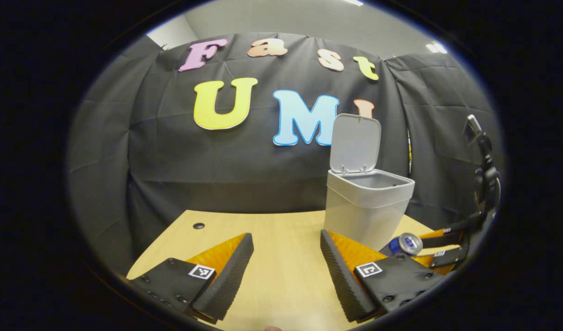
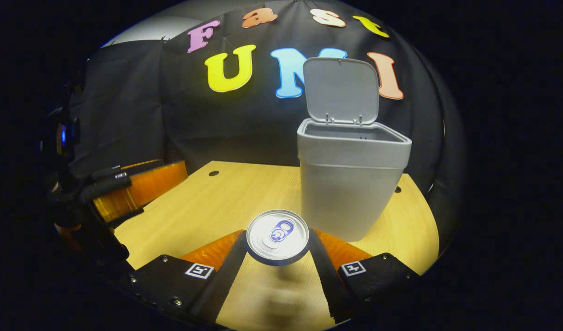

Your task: Press the lid of the desktop garbage bin to open it, pick up the crumpled paper on the desktop and throw it into the bin, then pick up the pop can on the desktop and drop it into the bin, and finally close the garbage bin lid.

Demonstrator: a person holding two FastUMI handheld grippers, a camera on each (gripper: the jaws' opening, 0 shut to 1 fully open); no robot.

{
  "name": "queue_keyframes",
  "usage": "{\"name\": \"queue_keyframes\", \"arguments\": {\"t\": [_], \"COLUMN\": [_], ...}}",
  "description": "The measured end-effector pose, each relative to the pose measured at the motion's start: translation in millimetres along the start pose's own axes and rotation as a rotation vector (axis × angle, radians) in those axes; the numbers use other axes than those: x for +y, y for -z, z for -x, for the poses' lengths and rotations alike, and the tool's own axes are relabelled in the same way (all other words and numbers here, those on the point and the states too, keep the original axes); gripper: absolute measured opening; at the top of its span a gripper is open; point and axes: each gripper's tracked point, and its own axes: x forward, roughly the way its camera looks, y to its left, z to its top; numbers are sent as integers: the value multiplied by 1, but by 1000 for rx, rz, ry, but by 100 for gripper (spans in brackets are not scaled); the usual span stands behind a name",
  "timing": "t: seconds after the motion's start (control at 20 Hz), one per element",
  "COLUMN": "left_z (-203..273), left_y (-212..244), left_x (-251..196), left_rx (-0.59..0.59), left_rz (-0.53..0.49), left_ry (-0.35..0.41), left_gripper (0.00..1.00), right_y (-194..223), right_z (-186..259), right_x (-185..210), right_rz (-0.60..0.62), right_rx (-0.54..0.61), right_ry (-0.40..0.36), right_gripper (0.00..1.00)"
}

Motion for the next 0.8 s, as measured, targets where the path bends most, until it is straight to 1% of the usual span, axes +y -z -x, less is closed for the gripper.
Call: {"name": "queue_keyframes", "arguments": {"t": [0.15,0.2,0.25,0.3,0.75,0.8], "left_z": [2,3,3,3,6,6], "left_y": [-1,-1,0,0,-2,-3], "left_x": [3,3,4,3,-5,-6], "left_rx": [-2,-2,0,2,-5,-5], "left_rz": [4,8,14,19,26,28], "left_ry": [-8,-10,-10,-10,-6,-7], "left_gripper": [95,100,100,95,95,100], "right_y": [-29,-38,-49,-59,-147,-154], "right_z": [4,5,6,9,30,31], "right_x": [-5,-7,-10,-10,-29,-33], "right_rz": [-2,4,10,15,78,85], "right_rx": [-67,-93,-124,-156,-407,-428], "right_ry": [0,4,10,15,75,89], "right_gripper": [84,84,84,84,84,84]}}
